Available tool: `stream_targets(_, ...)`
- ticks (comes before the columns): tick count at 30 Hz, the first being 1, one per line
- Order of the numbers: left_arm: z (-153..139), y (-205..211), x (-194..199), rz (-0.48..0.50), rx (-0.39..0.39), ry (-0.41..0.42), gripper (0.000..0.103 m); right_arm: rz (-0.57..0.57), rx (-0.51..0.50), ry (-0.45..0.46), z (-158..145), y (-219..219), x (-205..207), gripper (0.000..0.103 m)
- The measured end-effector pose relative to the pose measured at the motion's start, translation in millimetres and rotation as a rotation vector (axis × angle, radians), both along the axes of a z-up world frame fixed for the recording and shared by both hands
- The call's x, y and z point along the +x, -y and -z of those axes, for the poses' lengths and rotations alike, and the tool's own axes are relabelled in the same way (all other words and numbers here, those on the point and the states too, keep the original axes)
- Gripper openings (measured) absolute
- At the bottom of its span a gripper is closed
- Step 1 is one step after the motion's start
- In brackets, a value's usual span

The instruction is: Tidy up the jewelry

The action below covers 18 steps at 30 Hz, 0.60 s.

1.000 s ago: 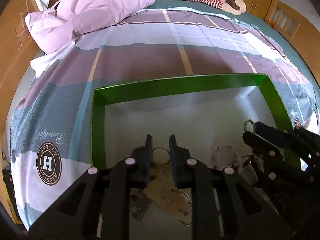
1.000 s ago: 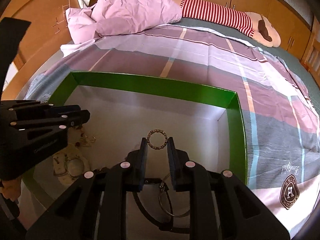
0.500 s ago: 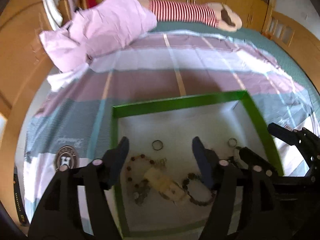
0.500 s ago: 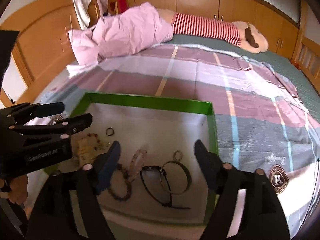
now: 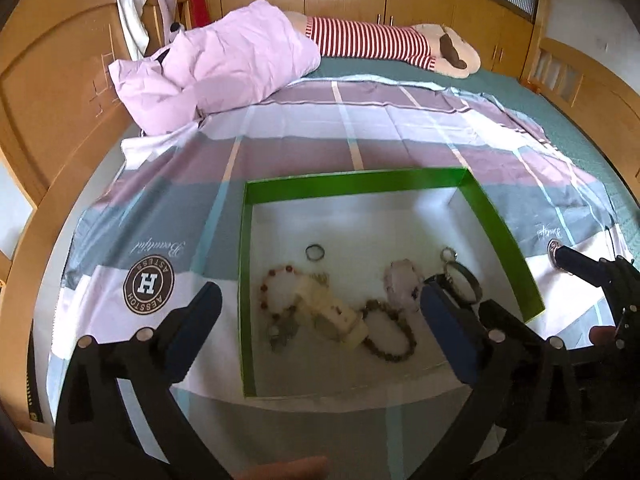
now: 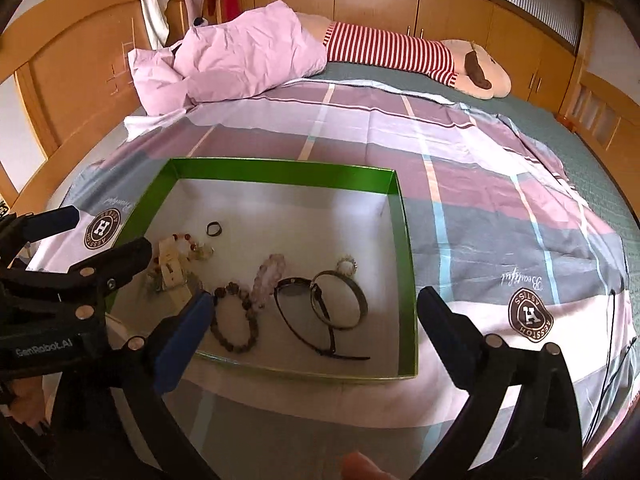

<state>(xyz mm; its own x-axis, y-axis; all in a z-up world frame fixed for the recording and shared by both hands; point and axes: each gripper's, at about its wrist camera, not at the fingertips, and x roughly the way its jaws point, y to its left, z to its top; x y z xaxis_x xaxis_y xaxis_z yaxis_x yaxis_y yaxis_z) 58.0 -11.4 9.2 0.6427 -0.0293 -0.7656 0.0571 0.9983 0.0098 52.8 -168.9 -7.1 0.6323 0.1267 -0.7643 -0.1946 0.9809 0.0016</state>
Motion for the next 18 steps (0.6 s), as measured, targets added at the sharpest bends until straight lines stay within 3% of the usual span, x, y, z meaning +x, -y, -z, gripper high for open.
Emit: stream_targets(18, 3.8, 4.6, -1.7, 0.022, -0.006, -0.018, 0.099, -0.010, -0.018, -0.013, 3.3, -5.5, -2.3, 0.099)
